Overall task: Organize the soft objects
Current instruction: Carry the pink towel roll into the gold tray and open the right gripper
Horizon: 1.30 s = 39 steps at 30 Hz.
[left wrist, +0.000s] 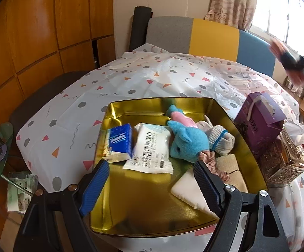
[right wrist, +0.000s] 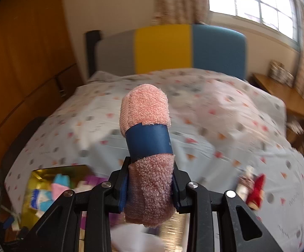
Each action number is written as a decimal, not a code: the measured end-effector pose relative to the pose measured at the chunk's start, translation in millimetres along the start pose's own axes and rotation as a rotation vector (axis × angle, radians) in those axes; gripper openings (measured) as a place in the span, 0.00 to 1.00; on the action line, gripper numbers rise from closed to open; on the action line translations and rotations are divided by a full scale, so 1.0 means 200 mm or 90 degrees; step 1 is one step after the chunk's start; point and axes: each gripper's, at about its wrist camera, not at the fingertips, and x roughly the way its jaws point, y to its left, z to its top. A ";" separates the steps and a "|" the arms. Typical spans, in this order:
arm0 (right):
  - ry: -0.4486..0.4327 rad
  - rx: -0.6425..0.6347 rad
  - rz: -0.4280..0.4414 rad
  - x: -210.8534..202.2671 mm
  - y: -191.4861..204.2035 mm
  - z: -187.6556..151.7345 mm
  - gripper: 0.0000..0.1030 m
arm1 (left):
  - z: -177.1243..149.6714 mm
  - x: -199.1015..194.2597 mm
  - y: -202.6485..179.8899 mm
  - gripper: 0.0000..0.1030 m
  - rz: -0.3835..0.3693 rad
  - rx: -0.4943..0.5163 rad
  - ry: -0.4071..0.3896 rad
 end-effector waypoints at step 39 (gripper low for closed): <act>0.150 -0.084 0.223 0.30 0.90 -0.58 0.47 | -0.03 -0.05 0.24 0.84 0.064 -0.073 -0.028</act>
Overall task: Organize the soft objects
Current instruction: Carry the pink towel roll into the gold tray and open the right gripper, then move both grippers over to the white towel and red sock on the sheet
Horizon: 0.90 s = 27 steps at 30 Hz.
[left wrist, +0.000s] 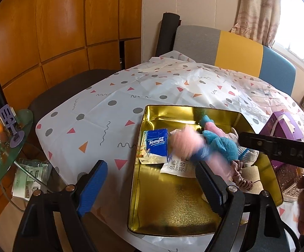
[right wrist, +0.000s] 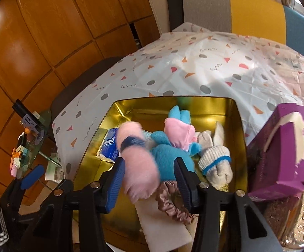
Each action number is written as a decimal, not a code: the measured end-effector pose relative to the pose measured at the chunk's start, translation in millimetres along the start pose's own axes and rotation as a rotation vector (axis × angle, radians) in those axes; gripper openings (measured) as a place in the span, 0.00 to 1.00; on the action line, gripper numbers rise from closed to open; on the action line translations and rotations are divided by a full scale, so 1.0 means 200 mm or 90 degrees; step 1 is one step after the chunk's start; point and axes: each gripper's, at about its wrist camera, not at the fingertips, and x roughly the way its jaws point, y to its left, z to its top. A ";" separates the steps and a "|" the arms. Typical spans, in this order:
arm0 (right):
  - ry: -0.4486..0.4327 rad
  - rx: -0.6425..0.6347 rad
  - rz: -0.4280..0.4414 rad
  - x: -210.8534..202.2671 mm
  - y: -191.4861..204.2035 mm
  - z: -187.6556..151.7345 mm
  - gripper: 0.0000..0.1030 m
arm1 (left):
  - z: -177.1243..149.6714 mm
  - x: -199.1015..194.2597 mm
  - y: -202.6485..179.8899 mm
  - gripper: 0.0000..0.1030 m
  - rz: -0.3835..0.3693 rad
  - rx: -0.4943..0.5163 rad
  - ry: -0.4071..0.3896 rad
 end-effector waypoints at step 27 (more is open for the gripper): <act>-0.197 0.167 -0.290 -0.98 -0.98 -0.25 0.47 | 0.05 -0.10 -0.27 0.84 -0.022 0.098 -0.027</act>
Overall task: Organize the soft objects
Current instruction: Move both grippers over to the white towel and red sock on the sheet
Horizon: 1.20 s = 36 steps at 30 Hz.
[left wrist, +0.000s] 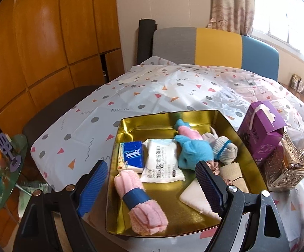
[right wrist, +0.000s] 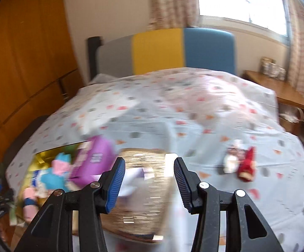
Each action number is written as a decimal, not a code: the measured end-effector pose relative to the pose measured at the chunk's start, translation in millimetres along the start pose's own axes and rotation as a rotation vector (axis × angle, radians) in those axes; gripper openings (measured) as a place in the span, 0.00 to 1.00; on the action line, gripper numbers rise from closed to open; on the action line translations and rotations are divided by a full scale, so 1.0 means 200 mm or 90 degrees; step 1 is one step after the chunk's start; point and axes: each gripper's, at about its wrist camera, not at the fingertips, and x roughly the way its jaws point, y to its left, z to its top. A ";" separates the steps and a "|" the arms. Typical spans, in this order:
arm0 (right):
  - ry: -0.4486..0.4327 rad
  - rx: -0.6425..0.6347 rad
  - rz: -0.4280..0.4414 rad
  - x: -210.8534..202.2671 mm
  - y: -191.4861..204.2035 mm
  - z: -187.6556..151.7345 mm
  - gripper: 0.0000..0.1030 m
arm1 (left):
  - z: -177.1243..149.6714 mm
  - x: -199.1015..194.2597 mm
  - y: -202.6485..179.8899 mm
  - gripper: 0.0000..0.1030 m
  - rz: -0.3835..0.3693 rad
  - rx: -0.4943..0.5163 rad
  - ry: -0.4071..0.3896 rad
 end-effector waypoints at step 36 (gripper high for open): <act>0.123 0.385 -0.197 0.25 -1.20 -0.35 0.47 | 0.36 -0.24 -1.41 0.84 -0.258 0.305 -0.108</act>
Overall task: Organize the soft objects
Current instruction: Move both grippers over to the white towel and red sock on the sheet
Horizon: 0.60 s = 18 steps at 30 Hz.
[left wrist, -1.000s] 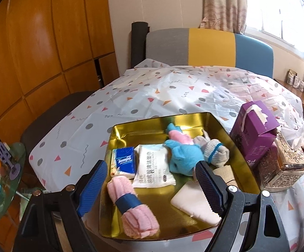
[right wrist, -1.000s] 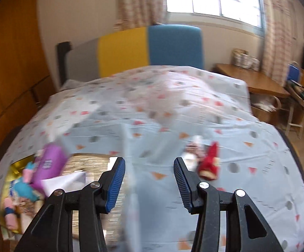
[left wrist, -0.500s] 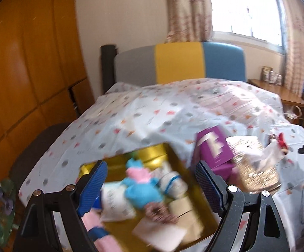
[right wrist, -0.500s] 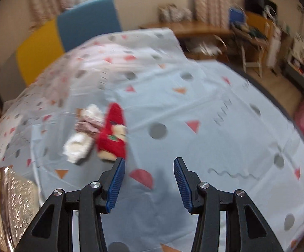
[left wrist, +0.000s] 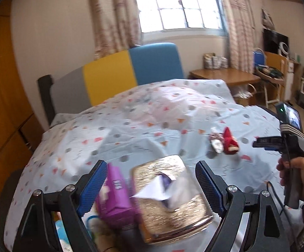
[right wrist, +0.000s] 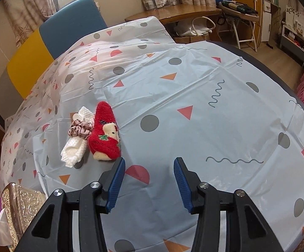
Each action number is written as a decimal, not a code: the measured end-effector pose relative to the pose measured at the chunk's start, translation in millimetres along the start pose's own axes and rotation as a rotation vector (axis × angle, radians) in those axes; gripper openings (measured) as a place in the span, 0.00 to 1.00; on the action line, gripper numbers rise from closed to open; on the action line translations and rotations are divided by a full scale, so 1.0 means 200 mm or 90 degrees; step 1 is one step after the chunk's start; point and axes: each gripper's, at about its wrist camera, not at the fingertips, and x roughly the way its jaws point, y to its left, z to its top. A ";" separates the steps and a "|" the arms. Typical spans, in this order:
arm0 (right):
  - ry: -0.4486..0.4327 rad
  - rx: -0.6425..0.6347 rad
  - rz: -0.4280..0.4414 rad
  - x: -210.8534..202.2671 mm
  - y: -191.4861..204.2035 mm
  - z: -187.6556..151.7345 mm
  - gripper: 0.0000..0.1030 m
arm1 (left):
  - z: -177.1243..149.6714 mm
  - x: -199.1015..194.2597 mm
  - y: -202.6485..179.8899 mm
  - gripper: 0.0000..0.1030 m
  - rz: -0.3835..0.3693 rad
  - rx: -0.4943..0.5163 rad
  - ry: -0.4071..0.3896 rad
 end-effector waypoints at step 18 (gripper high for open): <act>0.022 0.083 0.049 -0.02 -0.09 0.04 0.47 | 0.16 0.35 -0.37 0.84 -0.104 0.036 0.087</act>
